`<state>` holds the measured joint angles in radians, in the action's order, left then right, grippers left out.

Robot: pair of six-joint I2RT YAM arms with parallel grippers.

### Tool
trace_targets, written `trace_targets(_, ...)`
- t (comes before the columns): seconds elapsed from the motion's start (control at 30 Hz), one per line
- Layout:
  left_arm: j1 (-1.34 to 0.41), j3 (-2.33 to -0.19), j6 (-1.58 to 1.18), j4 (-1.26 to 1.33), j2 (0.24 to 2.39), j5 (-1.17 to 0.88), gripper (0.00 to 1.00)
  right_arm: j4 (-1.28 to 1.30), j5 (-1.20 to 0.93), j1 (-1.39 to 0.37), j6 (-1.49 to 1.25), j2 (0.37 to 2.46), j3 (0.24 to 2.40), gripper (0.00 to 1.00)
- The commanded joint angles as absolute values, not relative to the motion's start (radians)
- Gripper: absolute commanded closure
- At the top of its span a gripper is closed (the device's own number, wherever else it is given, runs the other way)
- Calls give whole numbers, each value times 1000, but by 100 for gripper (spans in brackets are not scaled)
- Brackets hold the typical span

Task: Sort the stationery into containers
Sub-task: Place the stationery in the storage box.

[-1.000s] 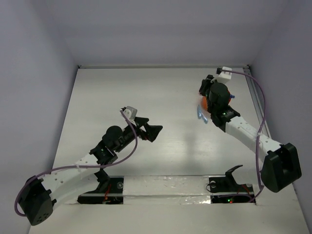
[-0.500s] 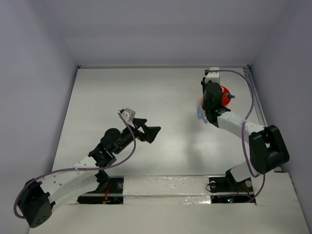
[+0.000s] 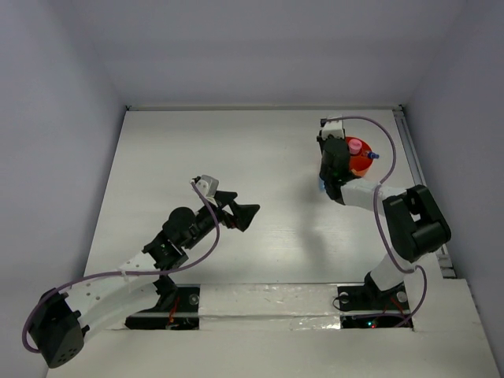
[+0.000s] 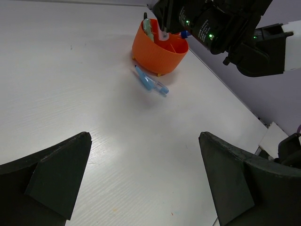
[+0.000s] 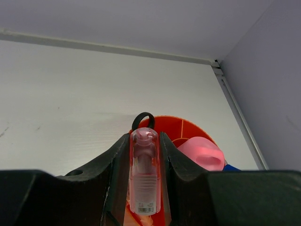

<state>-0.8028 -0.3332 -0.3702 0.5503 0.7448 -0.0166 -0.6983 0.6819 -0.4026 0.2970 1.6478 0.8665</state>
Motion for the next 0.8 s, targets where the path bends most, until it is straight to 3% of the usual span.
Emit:
trace_targets(0.0, -804, -322, -357, 614, 733, -11, 1, -844, 722, -388, 318, 1669, 853, 96)
trace_targets(0.4, -804, -321, -359, 623, 744, -12, 1, -839, 758, -359, 246, 1681, 819, 87)
trace_targets(0.5, -804, -321, -359, 623, 746, -12, 1, -815, 752, -359, 209, 1666, 813, 78)
trace_targets(0.67, -804, -322, -360, 621, 747, -12, 1, -711, 727, -359, 164, 1620, 837, 54)
trace_targets(0.77, -804, -322, -359, 620, 746, -9, 1, -629, 695, -359, 120, 1562, 848, 47)
